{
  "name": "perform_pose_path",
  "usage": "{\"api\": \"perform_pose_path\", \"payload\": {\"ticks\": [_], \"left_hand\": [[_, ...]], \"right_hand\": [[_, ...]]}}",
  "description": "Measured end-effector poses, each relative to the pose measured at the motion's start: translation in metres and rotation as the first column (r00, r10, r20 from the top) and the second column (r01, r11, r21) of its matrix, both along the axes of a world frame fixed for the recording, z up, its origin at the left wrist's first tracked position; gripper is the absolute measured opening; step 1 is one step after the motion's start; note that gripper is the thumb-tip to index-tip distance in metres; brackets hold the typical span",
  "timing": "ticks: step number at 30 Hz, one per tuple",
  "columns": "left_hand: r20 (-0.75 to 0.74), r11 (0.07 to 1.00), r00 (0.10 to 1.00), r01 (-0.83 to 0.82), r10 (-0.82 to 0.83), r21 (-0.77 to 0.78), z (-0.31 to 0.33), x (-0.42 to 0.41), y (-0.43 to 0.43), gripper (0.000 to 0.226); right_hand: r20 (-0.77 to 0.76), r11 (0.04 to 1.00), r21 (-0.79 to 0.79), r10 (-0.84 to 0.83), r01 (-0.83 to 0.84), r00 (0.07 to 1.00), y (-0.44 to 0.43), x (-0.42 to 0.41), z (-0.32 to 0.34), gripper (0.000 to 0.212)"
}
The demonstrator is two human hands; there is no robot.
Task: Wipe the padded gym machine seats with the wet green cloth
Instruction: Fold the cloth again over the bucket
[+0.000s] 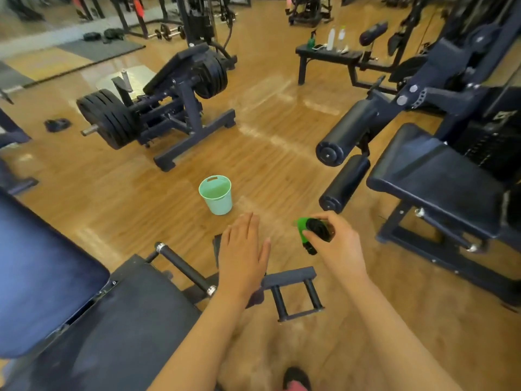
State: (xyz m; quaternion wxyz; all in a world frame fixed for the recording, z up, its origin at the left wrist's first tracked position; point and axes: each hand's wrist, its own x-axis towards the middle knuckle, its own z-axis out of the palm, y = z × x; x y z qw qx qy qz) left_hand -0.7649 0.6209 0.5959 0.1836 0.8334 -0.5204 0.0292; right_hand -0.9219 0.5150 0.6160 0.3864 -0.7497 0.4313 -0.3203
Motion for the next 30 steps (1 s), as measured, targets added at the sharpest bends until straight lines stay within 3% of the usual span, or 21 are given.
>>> {"api": "perform_pose_path", "payload": {"ticks": [8,15,30], "left_hand": [[0.116,0.991,0.993,-0.031,0.016,0.127,-0.015,-0.037,-0.041,0.066],[-0.004,0.995,1.000,-0.002,0.003,0.102,-0.019,-0.068,-0.043,0.064],[-0.070,0.972,0.986,0.162,-0.152,0.171,-0.050,-0.048,-0.054,0.056]], "right_hand": [[0.039,0.997,0.028,-0.069,0.068,0.997,-0.037,-0.058,-0.004,0.024],[-0.006,0.996,0.052,-0.078,0.079,0.997,-0.044,-0.075,-0.017,0.025],[-0.105,0.982,0.131,-0.124,0.138,0.987,-0.065,-0.085,-0.057,0.024]]}}
